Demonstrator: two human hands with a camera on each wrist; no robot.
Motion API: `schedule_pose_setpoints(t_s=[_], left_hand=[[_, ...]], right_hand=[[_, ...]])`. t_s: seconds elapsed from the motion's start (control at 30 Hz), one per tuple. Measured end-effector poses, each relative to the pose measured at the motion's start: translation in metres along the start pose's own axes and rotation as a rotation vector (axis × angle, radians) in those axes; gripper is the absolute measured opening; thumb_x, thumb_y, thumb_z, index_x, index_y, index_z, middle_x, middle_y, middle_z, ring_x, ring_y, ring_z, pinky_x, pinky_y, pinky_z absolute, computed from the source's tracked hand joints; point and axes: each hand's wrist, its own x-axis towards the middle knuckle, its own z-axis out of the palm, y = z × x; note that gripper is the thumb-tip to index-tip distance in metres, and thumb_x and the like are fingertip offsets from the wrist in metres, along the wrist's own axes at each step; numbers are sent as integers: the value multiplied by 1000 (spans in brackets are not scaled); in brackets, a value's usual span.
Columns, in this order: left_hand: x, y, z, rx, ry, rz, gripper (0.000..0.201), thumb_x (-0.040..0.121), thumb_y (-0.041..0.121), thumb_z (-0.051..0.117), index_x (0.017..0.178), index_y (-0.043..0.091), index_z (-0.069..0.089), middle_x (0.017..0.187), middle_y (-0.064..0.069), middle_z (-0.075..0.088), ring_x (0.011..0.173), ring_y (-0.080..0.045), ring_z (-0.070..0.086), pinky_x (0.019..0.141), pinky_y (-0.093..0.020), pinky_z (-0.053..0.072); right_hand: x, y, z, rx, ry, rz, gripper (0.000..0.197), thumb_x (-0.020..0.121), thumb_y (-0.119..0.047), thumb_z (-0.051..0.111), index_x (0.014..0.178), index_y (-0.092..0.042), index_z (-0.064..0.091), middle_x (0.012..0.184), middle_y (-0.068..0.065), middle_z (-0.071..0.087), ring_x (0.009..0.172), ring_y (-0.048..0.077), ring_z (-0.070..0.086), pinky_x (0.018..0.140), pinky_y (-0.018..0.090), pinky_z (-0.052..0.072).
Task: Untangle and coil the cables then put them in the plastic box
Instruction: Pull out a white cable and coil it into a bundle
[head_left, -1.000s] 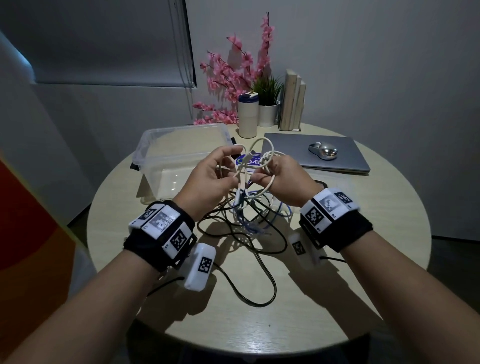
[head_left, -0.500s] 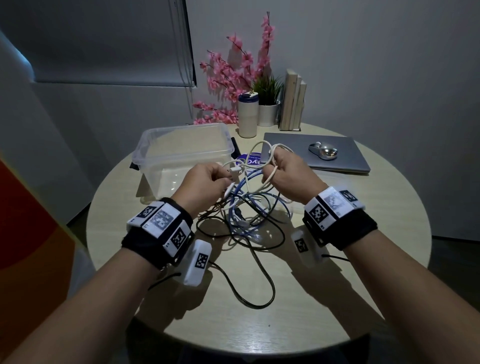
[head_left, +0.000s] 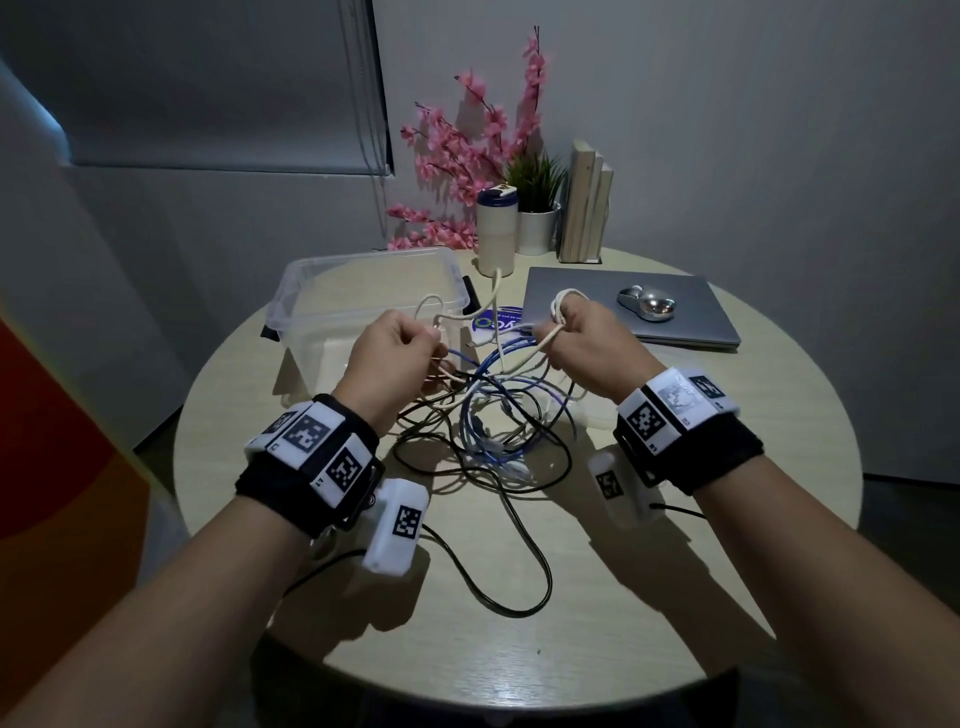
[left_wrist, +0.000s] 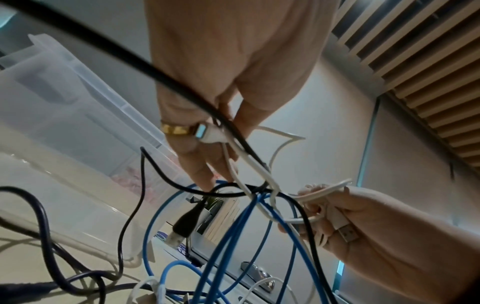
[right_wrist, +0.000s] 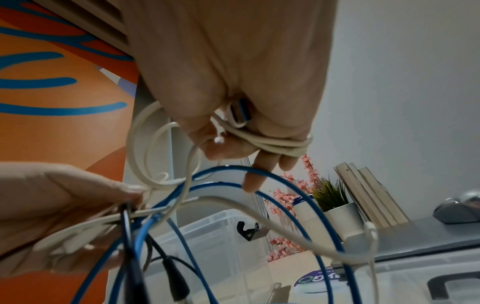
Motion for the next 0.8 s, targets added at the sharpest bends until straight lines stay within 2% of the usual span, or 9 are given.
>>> schedule_pose_setpoints(t_s=[0.13, 0.23, 0.3, 0.37, 0.43, 0.5, 0.63, 0.7, 0.8], left_hand=[[6, -7, -6, 106, 79, 5, 17, 93, 10, 55, 77, 13, 48, 88, -16, 64, 70, -19, 69, 64, -38, 54], [12, -11, -11, 304, 82, 24, 15, 87, 8, 59, 76, 17, 55, 97, -16, 66, 79, -24, 68, 69, -39, 57], [10, -8, -11, 481, -6, 52, 16, 85, 3, 55, 90, 18, 57, 110, -11, 58, 77, -21, 60, 69, -35, 53], [4, -5, -9, 556, -108, 135, 33, 83, -3, 49, 103, 23, 53, 121, -5, 42, 79, -12, 51, 69, -33, 51], [-4, 1, -6, 586, -215, 277, 41, 81, -3, 52, 107, 29, 49, 123, 2, 32, 87, -4, 45, 73, -17, 46], [-6, 1, -4, 637, -325, 379, 36, 82, 7, 64, 104, 32, 51, 120, 5, 39, 94, -1, 45, 72, -7, 38], [-4, -3, 0, 593, -355, 325, 4, 89, 25, 63, 86, 27, 63, 87, 9, 63, 75, -4, 56, 73, -27, 45], [-2, -6, 2, 591, -330, 283, 8, 92, 23, 57, 89, 25, 64, 79, 5, 65, 71, -13, 62, 73, -33, 51], [-3, -8, 3, 508, -297, 230, 12, 95, 19, 52, 97, 20, 64, 78, -2, 67, 62, -10, 63, 66, -29, 54]], right_hand=[[4, 1, -5, 84, 64, 53, 35, 95, -38, 49, 90, -3, 52, 89, 19, 63, 83, 35, 60, 73, 43, 49], [7, 1, -10, 123, 91, 70, 29, 91, -29, 53, 84, 0, 54, 69, 10, 54, 69, 30, 53, 65, 40, 44], [8, 0, -10, 148, 82, 98, 27, 89, -24, 55, 81, 2, 57, 60, 4, 48, 63, 22, 46, 63, 35, 38], [7, -4, -9, 194, 59, 125, 24, 89, -22, 55, 79, -1, 60, 57, 3, 48, 62, 21, 47, 62, 33, 38], [6, -9, -10, 238, 47, 142, 22, 91, -19, 52, 74, -9, 59, 59, 3, 48, 58, 19, 48, 55, 26, 39], [4, -12, -10, 299, 48, 153, 25, 94, -20, 48, 71, -15, 55, 61, 2, 47, 57, 17, 48, 52, 25, 39], [-1, -17, -10, 345, -20, 151, 32, 95, -33, 49, 70, -15, 54, 57, 4, 51, 54, 16, 51, 70, 36, 43], [-7, -18, -7, 343, -117, 136, 32, 97, -33, 49, 73, -13, 55, 57, 5, 53, 52, 13, 49, 66, 31, 43], [-16, -20, -3, 241, -229, 79, 26, 91, -29, 60, 69, -16, 59, 59, 2, 54, 50, 9, 45, 53, 21, 39]])
